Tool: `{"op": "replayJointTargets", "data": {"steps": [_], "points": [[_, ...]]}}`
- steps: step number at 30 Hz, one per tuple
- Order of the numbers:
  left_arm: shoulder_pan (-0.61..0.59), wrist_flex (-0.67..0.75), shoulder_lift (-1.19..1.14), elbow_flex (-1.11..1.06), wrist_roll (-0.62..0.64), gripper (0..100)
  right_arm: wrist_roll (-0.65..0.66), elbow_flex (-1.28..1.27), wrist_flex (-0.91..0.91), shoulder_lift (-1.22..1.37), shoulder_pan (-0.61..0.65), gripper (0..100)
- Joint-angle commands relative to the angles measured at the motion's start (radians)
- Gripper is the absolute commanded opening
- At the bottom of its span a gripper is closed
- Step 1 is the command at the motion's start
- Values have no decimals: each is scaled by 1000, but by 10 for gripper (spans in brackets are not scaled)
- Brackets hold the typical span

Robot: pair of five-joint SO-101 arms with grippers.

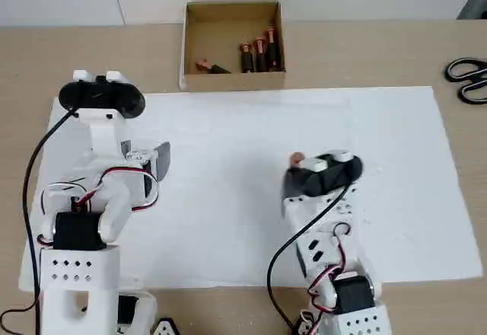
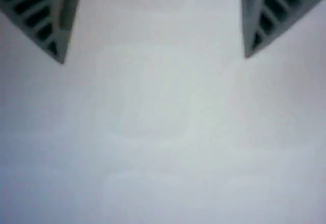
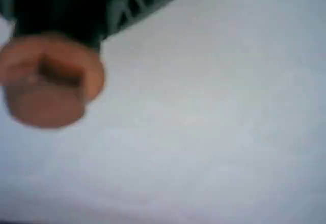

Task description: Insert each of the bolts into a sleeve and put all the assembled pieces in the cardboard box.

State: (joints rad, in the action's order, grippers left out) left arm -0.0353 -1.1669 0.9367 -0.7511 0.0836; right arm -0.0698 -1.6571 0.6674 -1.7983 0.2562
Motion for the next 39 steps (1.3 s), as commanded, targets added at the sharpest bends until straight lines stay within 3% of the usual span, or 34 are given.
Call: {"op": "replayJointTargets", "data": {"steps": [1,8,26,32,39], "points": [[-8,-5,18,47,-3,213,44,144,-4,-2,-31,4],[-2,-5,18,48,-3,212,163,440,-22,286,-36,4],[-8,-5,18,44,-8,212,155,1815,-305,1986,-7,4],[-8,0,17,19,-8,212,157,2084,-481,2322,39,4],[-8,2,17,5,-8,212,158,2220,-547,2539,62,5]]}}
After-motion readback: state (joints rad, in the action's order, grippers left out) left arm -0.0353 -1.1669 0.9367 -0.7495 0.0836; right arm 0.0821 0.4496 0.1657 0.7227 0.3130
